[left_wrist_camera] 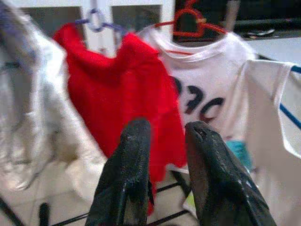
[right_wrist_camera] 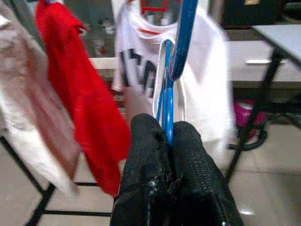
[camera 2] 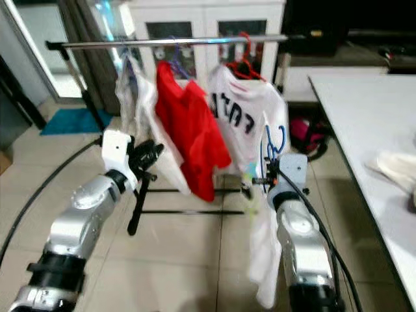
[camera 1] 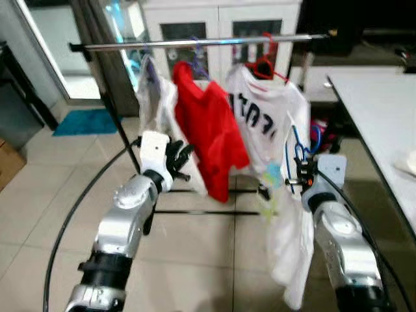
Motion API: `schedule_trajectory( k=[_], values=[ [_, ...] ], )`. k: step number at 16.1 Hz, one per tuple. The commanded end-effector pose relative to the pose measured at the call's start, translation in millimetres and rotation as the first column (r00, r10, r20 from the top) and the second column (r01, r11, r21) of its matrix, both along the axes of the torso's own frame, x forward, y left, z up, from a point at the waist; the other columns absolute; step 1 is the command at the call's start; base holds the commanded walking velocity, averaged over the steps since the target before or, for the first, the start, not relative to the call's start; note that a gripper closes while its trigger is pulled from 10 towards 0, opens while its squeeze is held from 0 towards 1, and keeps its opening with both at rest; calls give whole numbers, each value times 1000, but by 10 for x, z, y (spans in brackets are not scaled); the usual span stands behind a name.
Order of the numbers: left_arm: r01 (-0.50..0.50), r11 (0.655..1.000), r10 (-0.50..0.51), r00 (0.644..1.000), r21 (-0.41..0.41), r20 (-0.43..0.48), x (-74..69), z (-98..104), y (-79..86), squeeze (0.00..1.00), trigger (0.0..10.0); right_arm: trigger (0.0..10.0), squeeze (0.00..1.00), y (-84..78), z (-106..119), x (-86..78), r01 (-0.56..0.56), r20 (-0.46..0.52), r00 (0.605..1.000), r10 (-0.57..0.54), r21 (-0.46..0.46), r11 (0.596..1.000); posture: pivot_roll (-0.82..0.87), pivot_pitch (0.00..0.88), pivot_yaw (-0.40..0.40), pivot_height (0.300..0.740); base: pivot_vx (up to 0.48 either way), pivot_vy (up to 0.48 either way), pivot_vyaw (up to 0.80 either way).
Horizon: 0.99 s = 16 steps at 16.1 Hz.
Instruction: Hang hanger
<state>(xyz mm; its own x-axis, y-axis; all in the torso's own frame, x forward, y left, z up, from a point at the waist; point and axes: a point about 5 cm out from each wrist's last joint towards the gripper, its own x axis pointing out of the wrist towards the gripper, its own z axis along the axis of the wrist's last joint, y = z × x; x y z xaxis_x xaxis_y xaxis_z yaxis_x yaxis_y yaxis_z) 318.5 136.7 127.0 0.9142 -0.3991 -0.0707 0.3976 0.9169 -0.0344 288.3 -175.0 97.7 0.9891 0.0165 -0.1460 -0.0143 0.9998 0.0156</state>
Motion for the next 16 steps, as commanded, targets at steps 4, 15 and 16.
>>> schedule_trajectory(
  k=[4, 15, 16],
  values=[
    [-14, 1000, 14, 1000, 4, 11, 21, 36, 40, 0, 10000, 10000, 0, 93, 111, 61, -64, 49, 997, 64, -7, 998, -102, 0, 63, 740, 315, 0, 0],
    [-13, 1000, 12, 1000, 5, 17, 14, 43, 34, 0, 10000, 10000, 0, 116, 94, 106, -82, 40, 996, 82, -20, 996, -97, 0, 55, 740, 317, 0, 216],
    [-11, 1000, 11, 1000, 5, 17, 12, 41, 36, 0, 10000, 10000, 0, 117, 92, 107, -81, 40, 996, 82, -21, 996, -97, 0, 57, 740, 319, 0, 0]
  ],
)
